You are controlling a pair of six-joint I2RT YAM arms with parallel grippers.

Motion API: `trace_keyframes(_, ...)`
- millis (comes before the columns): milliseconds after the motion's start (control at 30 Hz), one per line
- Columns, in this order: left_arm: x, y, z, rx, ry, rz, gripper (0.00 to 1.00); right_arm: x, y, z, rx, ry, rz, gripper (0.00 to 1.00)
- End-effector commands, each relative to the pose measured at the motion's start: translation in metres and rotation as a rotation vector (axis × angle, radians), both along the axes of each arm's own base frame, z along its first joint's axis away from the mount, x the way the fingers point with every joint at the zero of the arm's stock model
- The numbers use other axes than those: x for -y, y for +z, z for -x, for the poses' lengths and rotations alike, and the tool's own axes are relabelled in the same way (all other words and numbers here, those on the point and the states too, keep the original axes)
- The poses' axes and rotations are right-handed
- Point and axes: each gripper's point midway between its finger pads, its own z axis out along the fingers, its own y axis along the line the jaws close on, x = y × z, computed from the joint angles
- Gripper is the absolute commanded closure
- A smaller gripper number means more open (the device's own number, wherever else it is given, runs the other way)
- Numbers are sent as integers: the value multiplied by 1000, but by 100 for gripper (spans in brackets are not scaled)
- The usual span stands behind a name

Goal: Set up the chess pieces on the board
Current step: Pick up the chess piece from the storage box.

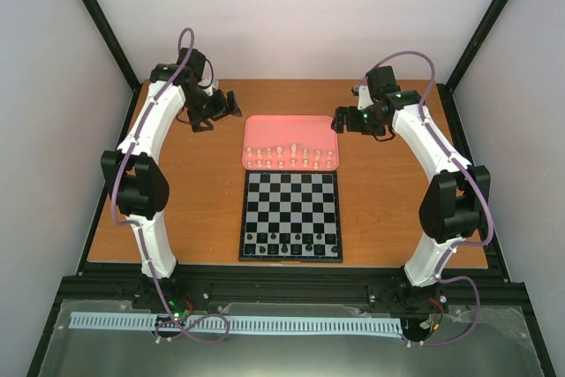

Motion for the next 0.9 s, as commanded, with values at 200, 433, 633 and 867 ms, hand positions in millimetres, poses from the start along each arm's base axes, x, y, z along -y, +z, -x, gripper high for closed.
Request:
trace_keyframes(200, -1, 7, -5, 14, -6, -2, 0, 7, 0, -5, 14, -16, 41, 0)
trace_keyframes(433, -1, 6, -5, 13, -6, -2, 0, 6, 2, -3, 33, 12, 44, 0)
trace_keyframes(633, -4, 3, -4, 7, -4, -22, 0, 9, 4, -9, 34, 2, 71, 1)
trace_keyframes(867, -4, -6, 2, -12, -13, -32, 0, 3, -11, -7, -16, 8, 97, 14)
